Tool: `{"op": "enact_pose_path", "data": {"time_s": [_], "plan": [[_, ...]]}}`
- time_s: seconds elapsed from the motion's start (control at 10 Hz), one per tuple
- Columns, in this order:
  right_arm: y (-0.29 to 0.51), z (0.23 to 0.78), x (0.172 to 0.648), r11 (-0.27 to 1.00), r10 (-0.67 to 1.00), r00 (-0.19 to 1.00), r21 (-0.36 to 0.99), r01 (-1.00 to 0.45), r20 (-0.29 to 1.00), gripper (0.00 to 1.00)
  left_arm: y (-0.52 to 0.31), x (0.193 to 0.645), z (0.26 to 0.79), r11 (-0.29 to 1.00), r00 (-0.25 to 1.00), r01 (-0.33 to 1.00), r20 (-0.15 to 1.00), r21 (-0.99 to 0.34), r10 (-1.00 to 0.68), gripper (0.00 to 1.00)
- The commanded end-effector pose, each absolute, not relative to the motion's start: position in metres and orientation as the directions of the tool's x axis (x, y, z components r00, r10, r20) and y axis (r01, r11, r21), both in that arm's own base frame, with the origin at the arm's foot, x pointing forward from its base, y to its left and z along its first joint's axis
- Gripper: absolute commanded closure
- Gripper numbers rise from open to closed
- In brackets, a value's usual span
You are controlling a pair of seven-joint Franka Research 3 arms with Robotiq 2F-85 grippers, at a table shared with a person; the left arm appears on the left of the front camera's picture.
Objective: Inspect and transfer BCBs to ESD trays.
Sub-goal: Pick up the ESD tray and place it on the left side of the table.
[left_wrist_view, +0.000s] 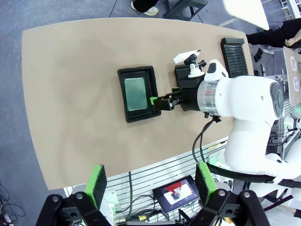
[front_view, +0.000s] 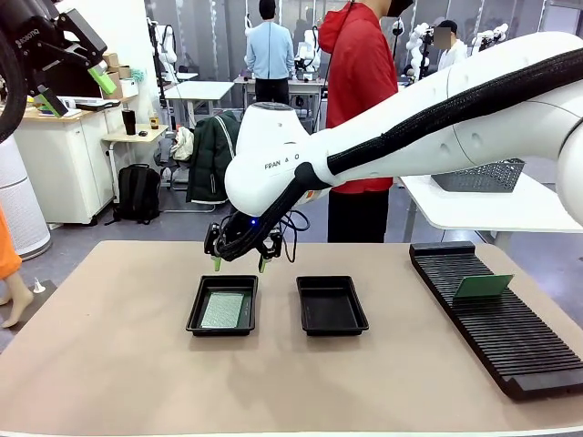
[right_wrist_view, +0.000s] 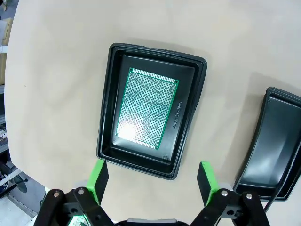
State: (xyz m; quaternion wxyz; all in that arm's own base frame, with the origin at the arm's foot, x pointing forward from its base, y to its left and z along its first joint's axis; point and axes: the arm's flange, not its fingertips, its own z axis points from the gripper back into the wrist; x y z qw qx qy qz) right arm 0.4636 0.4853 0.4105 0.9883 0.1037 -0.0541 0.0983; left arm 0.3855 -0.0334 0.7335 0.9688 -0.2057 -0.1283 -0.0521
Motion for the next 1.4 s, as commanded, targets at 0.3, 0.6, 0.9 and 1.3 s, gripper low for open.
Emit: {"op": "enact_pose_path", "data": {"time_s": [0.3, 0.6, 0.9, 1.3], "plan": [[0.485, 0.410, 0.464, 0.959, 0.183, 0.975, 0.194, -0.206, 0.127, 0.00, -0.033, 0.386, 0.734, 0.910, 0.962, 0.154, 0.270, -0.385, -0.048, 0.00], [0.460, 0.422, 0.462, 0.942, 0.115, 0.990, 0.307, -0.135, 0.082, 0.00, -0.045, 0.392, 0.702, 0.931, 0.969, 0.097, 0.248, -0.351, -0.007, 0.00], [0.429, 0.437, 0.461, 0.911, 0.034, 0.997, 0.408, -0.057, 0.064, 0.00, -0.062, 0.402, 0.662, 0.941, 0.971, 0.071, 0.238, -0.330, 0.010, 0.00], [0.385, 0.449, 0.468, 0.838, -0.028, 1.000, 0.546, 0.024, -0.001, 0.00, -0.091, 0.423, 0.613, 0.946, 0.984, 0.042, 0.175, -0.322, 0.016, 0.00]]}}
